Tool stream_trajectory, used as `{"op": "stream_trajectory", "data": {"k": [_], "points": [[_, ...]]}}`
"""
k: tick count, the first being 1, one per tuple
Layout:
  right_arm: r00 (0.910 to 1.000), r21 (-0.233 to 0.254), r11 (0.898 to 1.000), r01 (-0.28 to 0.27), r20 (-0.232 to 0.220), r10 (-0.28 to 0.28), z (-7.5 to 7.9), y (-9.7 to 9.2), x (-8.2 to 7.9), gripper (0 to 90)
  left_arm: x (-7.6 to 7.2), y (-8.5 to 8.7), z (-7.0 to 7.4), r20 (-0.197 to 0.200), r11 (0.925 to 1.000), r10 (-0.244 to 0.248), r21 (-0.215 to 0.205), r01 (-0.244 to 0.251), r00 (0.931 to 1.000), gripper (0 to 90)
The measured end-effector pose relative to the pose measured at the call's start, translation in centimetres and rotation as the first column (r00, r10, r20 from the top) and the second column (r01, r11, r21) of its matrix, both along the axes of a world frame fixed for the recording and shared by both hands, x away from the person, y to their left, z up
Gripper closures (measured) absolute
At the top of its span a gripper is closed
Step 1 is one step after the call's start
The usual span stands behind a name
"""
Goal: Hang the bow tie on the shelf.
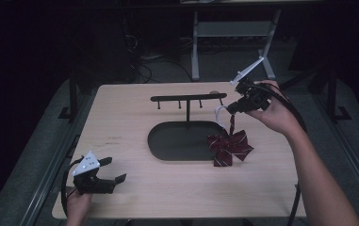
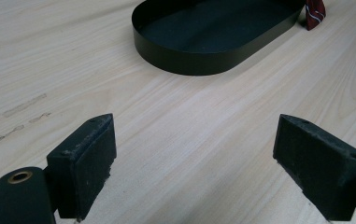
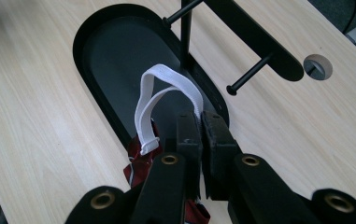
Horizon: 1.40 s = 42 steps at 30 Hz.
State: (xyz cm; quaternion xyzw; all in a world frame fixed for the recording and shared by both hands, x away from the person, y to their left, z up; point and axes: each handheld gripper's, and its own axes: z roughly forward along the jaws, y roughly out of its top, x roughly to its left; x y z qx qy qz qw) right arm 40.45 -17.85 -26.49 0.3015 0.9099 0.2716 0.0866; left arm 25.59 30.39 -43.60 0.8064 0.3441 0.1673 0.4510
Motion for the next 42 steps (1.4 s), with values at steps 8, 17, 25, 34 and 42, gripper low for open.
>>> {"op": "stream_trajectory", "data": {"k": [8, 17, 25, 34, 42], "points": [[1.0000, 0.009, 1.000, 0.004, 0.000, -0.004, 0.6, 0.1, 0.3, 86.5, 0.0, 0.0, 0.0, 0.001, 1.0000, 0.002, -0.002, -0.002, 1.0000, 13.0], [0.9999, 0.005, 1.000, 0.005, 0.014, -0.005, 1.3, 0.5, 0.6, 86.5, 0.0, 0.1, 0.0, 0.003, 1.0000, 0.003, -0.005, -0.003, 1.0000, 13.0], [0.9998, 0.006, 1.000, 0.009, 0.020, -0.009, 1.7, 0.7, 0.7, 86.4, 0.0, 0.0, 0.0, 0.004, 1.0000, -0.001, -0.008, 0.001, 1.0000, 13.0], [0.9993, 0.001, 1.000, 0.025, 0.028, -0.025, 2.5, 0.8, 1.3, 86.4, 0.0, -0.1, 0.0, 0.003, 1.0000, 0.000, -0.009, 0.000, 1.0000, 13.0], [0.9987, -0.010, 0.999, 0.050, 0.011, -0.050, 2.1, 0.8, 2.7, 86.3, 0.0, -0.1, 0.0, 0.002, 1.0000, -0.001, -0.008, 0.001, 1.0000, 13.0]]}}
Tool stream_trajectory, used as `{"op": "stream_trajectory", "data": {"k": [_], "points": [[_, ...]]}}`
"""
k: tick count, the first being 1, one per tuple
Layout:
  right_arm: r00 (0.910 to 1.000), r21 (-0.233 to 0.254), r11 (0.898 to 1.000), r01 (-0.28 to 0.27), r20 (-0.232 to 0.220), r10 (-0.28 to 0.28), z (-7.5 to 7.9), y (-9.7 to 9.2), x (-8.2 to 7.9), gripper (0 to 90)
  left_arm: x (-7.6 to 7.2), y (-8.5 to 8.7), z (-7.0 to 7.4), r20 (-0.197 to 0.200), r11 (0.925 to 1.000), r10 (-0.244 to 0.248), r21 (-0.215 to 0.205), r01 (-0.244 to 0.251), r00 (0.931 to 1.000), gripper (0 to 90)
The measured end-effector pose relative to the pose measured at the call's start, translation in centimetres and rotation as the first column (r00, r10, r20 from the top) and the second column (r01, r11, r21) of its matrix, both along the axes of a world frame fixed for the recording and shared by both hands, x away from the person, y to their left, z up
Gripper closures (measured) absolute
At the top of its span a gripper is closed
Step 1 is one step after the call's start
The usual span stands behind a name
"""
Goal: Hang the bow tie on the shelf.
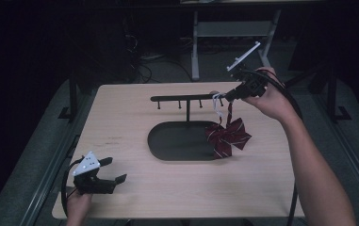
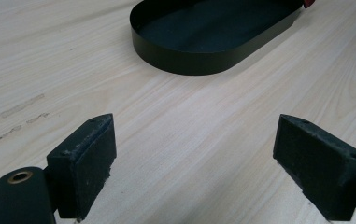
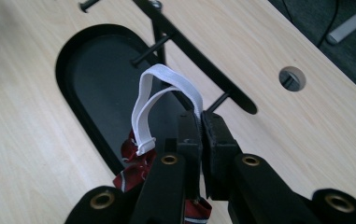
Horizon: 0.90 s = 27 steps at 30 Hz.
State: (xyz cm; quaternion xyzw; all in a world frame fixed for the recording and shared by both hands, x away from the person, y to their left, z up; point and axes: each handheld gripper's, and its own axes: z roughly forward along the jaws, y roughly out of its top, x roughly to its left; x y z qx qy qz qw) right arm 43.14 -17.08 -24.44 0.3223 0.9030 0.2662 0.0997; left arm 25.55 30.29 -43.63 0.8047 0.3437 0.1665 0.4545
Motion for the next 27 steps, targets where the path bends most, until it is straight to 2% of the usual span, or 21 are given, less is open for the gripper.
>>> {"op": "stream_trajectory", "data": {"k": [7, 14, 27], "points": [[0.9995, -0.011, 1.000, 0.028, -0.017, -0.029, -0.2, -0.1, 1.1, 86.3, 0.0, 0.1, 0.0, 0.001, 1.0000, -0.003, 0.005, 0.003, 1.0000, 13.0], [0.9981, -0.021, 0.998, 0.051, -0.035, -0.052, -1.1, -0.2, 2.2, 86.1, 0.0, 0.1, 0.0, 0.000, 1.0000, -0.002, 0.005, 0.002, 1.0000, 13.1], [0.9962, -0.014, 0.998, 0.064, -0.057, -0.065, -2.7, -0.6, 2.9, 85.9, 0.0, 0.0, 0.0, -0.001, 0.9999, -0.009, 0.007, 0.009, 1.0000, 13.1]]}}
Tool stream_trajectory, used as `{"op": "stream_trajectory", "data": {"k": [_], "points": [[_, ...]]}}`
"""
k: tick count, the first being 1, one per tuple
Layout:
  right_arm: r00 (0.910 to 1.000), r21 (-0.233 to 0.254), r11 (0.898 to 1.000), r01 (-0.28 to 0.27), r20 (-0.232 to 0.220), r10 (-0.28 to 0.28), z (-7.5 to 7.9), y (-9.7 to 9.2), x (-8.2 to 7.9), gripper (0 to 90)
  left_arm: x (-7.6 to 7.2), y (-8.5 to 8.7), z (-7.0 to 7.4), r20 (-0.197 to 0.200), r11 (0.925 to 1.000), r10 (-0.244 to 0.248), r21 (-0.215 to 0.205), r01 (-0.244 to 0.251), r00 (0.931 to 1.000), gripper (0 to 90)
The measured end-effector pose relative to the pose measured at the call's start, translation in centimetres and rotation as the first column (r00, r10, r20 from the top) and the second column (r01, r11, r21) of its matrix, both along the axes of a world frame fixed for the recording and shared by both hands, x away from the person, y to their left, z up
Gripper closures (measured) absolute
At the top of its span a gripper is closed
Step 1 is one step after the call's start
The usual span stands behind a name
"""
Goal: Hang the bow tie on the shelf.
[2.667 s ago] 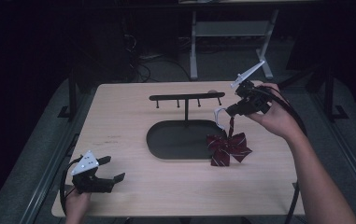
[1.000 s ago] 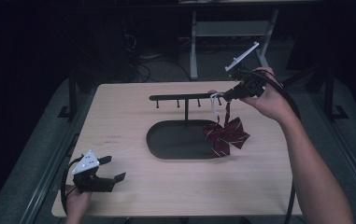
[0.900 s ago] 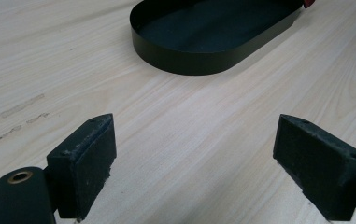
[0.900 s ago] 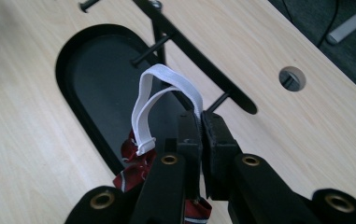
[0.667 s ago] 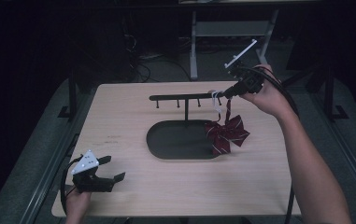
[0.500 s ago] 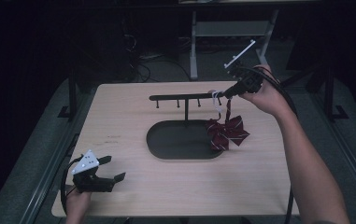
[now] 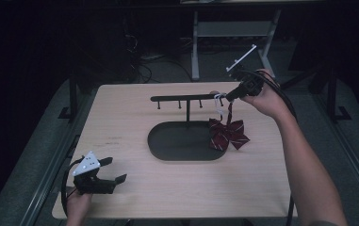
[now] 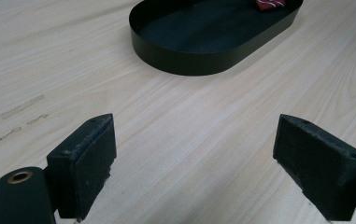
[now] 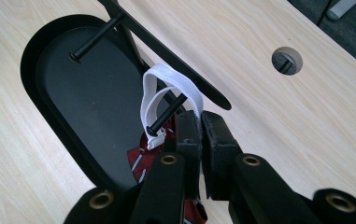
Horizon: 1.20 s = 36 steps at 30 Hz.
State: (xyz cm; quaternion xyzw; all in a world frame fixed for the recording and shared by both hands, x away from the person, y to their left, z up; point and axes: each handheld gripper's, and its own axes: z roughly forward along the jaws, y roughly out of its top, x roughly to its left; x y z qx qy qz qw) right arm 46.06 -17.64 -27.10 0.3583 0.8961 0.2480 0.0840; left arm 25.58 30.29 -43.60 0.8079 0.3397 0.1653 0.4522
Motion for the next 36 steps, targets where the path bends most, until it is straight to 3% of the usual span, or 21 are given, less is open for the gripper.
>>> {"op": "stream_trajectory", "data": {"k": [20, 36], "points": [[0.9999, 0.002, 1.000, 0.003, -0.010, -0.003, -1.1, 0.0, 0.3, 84.4, 0.0, 0.0, 0.0, 0.000, 1.0000, -0.005, 0.003, 0.005, 1.0000, 13.0], [0.9998, 0.004, 1.000, 0.006, -0.021, -0.006, -1.5, -0.1, 0.3, 77.3, 0.0, -0.1, 0.0, -0.004, 1.0000, -0.008, 0.005, 0.008, 1.0000, 13.0]]}}
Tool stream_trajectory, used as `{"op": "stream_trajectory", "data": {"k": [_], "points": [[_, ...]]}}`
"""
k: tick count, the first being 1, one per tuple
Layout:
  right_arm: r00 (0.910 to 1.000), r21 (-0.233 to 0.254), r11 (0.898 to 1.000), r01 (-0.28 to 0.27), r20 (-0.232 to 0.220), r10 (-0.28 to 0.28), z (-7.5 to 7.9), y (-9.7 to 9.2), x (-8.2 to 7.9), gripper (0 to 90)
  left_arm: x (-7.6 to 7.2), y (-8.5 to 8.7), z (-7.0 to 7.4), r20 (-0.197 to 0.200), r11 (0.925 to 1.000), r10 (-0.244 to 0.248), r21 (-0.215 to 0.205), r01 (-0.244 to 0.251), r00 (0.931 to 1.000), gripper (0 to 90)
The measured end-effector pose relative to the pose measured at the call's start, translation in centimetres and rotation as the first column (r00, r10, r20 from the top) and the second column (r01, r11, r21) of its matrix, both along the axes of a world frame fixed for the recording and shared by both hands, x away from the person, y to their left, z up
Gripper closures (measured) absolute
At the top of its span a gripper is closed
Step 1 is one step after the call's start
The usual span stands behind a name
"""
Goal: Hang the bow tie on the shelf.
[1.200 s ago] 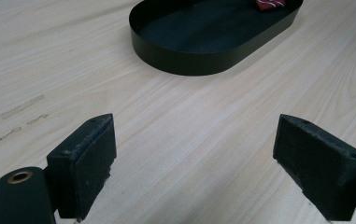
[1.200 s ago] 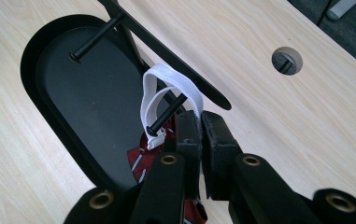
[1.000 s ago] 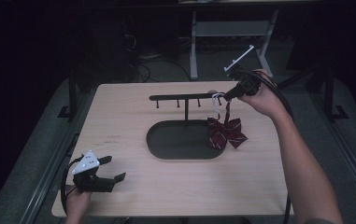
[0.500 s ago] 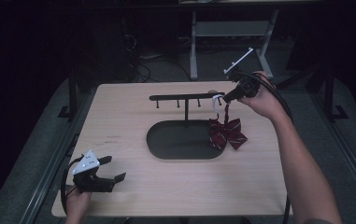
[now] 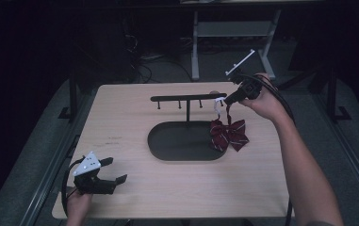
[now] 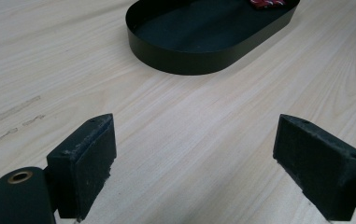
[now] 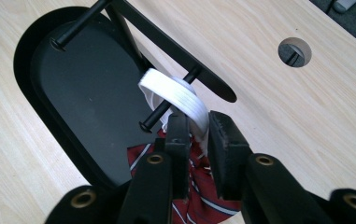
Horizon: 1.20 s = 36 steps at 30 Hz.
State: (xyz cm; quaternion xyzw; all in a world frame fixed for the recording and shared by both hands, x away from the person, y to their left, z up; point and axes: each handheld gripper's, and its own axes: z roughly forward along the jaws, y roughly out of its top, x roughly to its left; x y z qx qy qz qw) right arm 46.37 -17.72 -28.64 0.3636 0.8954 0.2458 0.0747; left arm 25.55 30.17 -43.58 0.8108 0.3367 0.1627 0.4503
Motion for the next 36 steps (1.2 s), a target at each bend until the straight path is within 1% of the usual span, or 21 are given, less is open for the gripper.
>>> {"op": "stream_trajectory", "data": {"k": [23, 26, 33, 36], "points": [[1.0000, 0.043, 0.999, -0.006, 0.002, 0.006, -0.1, -1.1, -0.9, 70.4, 0.0, -0.2, -0.1, -0.004, 1.0000, -0.003, -0.001, 0.003, 1.0000, 13.0], [1.0000, 0.055, 0.998, -0.006, 0.006, 0.005, -0.2, -1.4, -1.2, 70.0, 0.1, -0.2, 0.0, -0.006, 0.9999, -0.008, 0.009, 0.008, 0.9999, 13.0], [1.0000, 0.076, 0.997, -0.002, 0.006, 0.001, -0.6, -2.3, -1.7, 67.7, 0.1, -0.2, -0.1, -0.004, 1.0000, -0.006, 0.007, 0.007, 1.0000, 13.0], [1.0000, 0.085, 0.996, 0.003, -0.001, -0.002, -0.8, -2.7, -1.9, 66.2, 0.1, -0.3, -0.1, -0.004, 1.0000, -0.005, 0.007, 0.005, 1.0000, 13.0]]}}
